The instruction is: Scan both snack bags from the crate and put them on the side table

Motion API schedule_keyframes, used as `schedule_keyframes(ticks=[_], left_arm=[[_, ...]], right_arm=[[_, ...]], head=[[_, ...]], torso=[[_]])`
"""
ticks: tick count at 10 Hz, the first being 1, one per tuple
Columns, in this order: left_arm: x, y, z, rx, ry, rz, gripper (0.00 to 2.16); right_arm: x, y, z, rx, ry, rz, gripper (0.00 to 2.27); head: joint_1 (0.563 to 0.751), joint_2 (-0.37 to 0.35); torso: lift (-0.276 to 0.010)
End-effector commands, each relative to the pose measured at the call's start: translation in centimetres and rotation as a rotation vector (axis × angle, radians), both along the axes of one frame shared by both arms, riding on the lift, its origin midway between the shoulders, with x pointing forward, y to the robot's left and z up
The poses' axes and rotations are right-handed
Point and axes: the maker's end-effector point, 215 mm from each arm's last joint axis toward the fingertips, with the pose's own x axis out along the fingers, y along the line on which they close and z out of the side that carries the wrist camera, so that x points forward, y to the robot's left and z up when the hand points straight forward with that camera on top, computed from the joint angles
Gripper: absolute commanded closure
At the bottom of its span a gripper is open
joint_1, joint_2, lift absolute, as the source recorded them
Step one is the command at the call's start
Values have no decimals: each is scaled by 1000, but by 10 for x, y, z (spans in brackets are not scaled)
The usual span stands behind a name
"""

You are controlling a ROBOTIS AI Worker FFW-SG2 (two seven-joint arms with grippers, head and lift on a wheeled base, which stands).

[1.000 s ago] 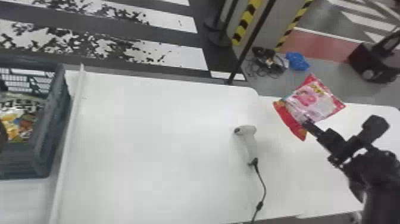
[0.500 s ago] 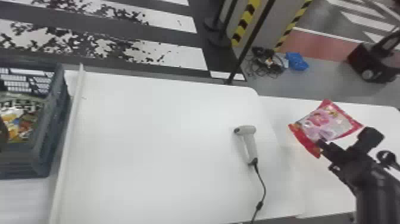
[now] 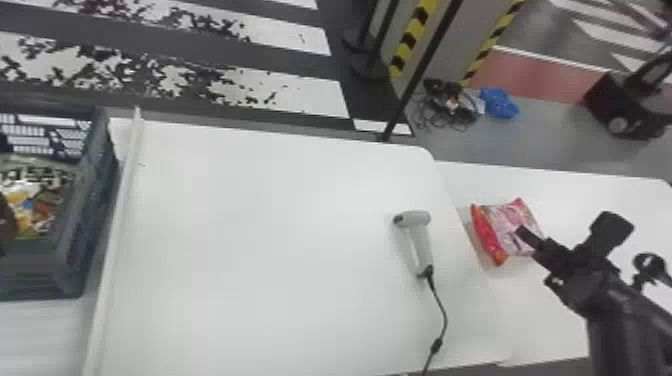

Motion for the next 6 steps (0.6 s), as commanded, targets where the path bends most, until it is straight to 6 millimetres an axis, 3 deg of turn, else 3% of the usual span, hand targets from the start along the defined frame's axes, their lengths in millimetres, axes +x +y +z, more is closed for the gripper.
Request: schedule_keyframes(ticks=[1, 3, 6], left_arm=[[0, 0, -1, -1, 1, 2, 87], [0, 0, -1, -2, 1, 4, 87], [0, -1, -2, -4, 3, 4, 87]], right_arm=[[9, 16, 24, -63, -40, 52, 56], [22, 63, 53, -116, -101, 130, 33], [40, 183, 95, -211, -222, 271, 33]], head=[[695, -350], [695, -350], [695, -350]], torso=[[-87], [-87], [-87]])
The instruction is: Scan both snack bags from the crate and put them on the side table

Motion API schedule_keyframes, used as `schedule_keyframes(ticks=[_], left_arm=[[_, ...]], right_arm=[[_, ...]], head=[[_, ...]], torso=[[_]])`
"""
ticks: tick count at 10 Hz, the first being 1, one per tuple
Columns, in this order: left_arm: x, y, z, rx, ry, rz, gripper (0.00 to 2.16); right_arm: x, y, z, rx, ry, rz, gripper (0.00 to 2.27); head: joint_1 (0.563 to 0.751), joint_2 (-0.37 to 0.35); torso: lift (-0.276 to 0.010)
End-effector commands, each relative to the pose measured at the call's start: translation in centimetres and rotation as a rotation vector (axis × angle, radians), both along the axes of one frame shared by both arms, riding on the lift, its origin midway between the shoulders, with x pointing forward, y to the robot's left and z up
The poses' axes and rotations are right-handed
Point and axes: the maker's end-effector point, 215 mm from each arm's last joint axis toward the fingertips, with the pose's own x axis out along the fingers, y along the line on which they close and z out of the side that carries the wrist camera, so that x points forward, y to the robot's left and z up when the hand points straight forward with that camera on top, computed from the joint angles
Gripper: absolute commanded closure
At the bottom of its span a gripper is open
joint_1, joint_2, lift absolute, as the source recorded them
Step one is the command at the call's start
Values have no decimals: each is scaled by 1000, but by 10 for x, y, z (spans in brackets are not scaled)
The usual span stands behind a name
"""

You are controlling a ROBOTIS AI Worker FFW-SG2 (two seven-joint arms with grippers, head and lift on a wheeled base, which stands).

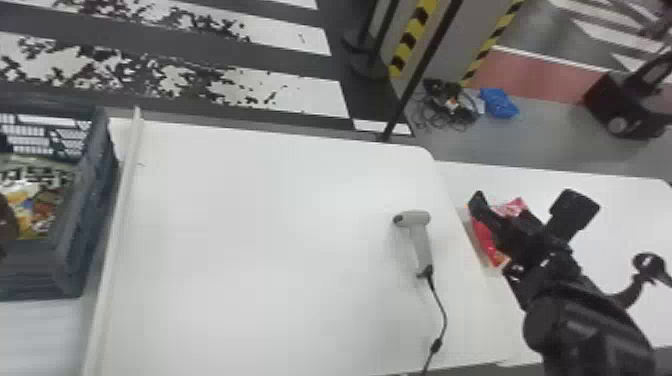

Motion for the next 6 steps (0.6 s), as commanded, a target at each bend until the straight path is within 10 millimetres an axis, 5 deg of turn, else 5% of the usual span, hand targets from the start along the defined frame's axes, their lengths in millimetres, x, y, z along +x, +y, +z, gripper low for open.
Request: schedule_keyframes(ticks=[1, 4, 6], left_arm=[[0, -1, 2, 1, -4, 0, 87], [-1, -4, 2, 0, -3, -5, 87], [-1, -9, 1, -3, 0, -12, 87]], right_arm=[[8, 74, 22, -45, -67, 100, 33], [-5, 195, 46, -128, -173, 244, 33], [-22, 258, 51, -129, -249, 312, 36]], head=[[695, -350], [695, -201], [695, -103]], torso=[[-87], [-87], [-87]])
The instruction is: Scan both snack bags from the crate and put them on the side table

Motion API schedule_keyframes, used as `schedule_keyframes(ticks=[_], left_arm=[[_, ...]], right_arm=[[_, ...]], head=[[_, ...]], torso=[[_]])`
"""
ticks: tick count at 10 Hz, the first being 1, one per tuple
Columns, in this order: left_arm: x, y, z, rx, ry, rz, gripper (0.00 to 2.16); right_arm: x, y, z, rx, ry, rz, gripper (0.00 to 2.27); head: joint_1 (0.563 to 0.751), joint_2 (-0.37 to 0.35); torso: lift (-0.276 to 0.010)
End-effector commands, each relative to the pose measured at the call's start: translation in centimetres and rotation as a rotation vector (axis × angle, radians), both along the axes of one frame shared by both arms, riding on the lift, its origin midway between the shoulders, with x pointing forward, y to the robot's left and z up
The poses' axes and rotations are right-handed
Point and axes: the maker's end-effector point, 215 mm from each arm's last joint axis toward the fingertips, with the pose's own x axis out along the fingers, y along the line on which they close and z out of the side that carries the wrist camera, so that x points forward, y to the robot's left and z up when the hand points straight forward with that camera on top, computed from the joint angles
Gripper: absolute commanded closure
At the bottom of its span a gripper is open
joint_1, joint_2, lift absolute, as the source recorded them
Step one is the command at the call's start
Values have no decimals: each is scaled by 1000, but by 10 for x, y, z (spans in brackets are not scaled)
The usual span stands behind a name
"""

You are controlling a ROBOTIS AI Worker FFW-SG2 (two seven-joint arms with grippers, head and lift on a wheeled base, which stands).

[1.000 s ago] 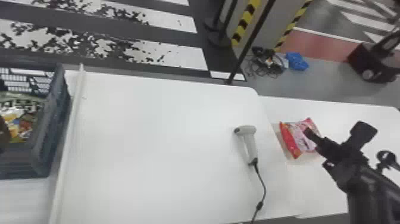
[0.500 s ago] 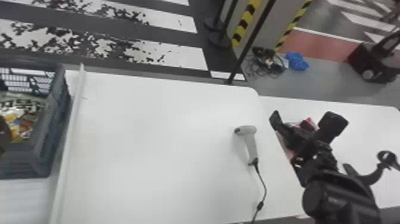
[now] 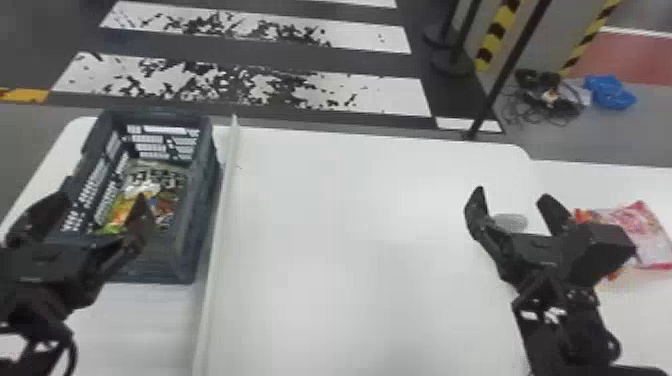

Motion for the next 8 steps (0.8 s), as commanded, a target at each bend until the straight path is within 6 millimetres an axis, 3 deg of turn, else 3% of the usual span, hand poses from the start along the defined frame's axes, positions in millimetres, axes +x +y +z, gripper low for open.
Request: schedule_keyframes(ticks=[1, 4, 8], left_arm=[[0, -1, -1, 3, 3, -3, 87], [4, -2, -1, 17, 4, -8, 83], [36, 30, 0, 92, 104, -40, 83]], right_arm=[[-12, 48, -2, 5, -28, 61, 36], [-22, 91, -8, 43, -60, 91, 36], [-29, 101, -15, 33, -39, 124, 36]], head=[[695, -62], [695, 24], [695, 85]], torso=[[-87], [-87], [-87]])
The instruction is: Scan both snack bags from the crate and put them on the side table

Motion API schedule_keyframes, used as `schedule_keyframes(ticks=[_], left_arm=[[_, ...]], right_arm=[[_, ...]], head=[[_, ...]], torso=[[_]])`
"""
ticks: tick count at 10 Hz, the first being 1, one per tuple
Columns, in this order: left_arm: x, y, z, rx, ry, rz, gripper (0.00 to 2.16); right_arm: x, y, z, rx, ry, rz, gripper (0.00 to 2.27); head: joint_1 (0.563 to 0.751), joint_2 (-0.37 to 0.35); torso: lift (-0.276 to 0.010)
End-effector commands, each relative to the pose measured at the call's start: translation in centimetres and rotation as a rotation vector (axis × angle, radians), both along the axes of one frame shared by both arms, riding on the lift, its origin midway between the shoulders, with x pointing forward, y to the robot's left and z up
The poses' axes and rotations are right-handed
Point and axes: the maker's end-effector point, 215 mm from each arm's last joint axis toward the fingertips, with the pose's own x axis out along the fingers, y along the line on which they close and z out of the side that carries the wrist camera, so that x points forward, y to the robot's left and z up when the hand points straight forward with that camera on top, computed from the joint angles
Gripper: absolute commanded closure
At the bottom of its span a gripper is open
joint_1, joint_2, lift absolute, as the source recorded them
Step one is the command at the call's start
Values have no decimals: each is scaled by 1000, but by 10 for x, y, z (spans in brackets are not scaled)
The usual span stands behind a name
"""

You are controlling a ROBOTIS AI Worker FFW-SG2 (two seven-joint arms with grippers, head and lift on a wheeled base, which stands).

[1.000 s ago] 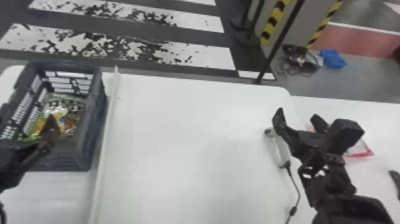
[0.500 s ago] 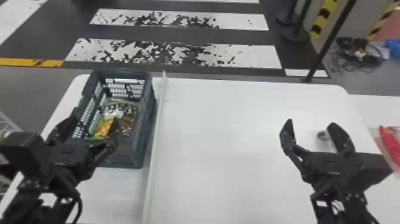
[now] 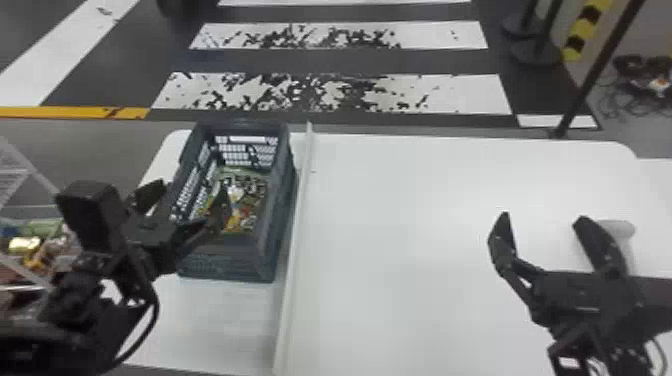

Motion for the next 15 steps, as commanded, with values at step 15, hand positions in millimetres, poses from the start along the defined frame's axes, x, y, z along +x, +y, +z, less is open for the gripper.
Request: schedule_keyframes(ticks=[15], left_arm=[[101, -9, -106, 397, 470, -474, 83]], right_arm=[[-6, -6, -4, -6, 21, -4, 36]], head=[[695, 61]], torso=[[-87]])
